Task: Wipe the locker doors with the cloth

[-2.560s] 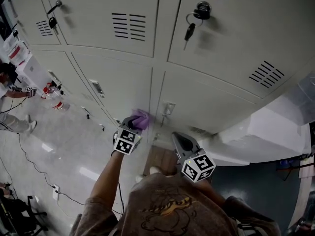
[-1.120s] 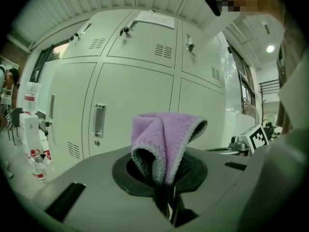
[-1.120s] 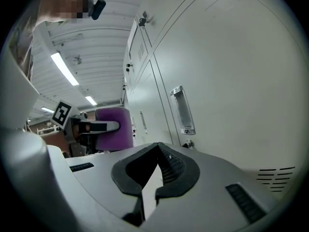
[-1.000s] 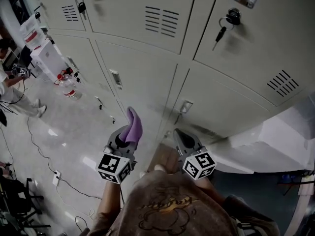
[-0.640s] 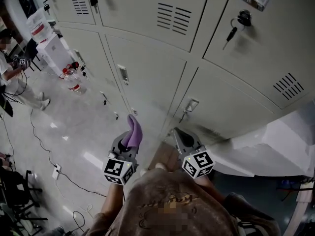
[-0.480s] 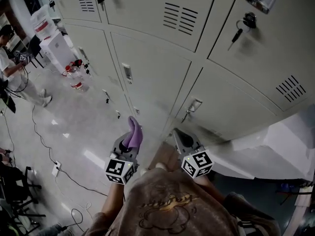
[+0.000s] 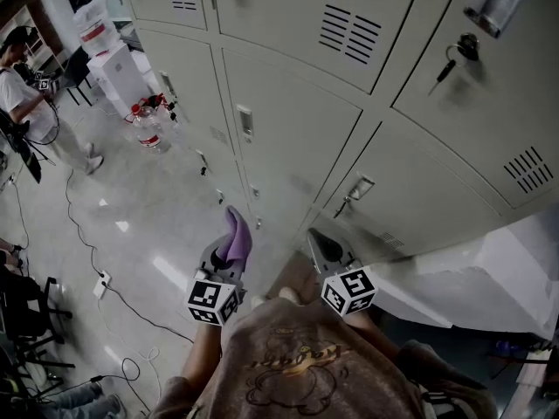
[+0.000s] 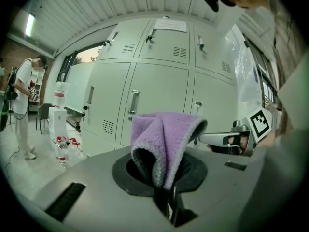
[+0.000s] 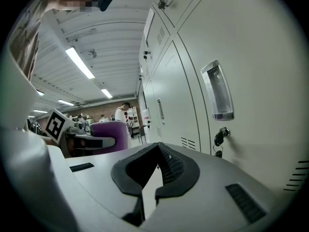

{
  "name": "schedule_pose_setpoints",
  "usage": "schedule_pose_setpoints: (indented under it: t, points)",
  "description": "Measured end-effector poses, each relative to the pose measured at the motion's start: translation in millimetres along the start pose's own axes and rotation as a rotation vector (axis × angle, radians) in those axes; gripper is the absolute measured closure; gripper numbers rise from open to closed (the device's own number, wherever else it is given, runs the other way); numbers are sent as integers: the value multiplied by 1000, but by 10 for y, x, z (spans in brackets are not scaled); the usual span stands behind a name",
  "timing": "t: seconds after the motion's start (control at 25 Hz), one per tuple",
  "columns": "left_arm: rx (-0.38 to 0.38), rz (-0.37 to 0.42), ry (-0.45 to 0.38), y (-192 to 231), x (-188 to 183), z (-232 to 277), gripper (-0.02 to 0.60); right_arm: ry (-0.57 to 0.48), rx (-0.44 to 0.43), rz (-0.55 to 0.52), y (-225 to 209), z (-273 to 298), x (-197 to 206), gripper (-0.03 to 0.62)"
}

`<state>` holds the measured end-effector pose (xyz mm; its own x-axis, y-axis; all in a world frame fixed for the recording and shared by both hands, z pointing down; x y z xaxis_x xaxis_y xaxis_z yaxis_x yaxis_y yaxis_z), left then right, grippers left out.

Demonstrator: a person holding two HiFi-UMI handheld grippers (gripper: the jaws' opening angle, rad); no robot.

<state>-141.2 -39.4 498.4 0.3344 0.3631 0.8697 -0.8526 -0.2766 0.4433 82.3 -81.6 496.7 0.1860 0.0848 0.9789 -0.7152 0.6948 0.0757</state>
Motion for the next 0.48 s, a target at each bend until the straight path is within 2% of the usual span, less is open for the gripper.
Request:
schedule_pose_setpoints:
  t: [0.48]
  points:
    - [-18, -22, 0, 53, 14, -110, 541, 14, -48, -15, 154, 76, 2, 597]
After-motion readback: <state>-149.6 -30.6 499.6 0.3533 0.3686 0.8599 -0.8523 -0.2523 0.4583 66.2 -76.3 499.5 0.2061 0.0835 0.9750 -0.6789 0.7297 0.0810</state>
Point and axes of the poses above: the fingertips, and each gripper's own axes: z forward along the fingers, y to its left, x out of its underside, the point moved 7 cm from there along -z, backward along the fingers, and after that the axes turned 15 degrees about -z, right-handed, at the moved point
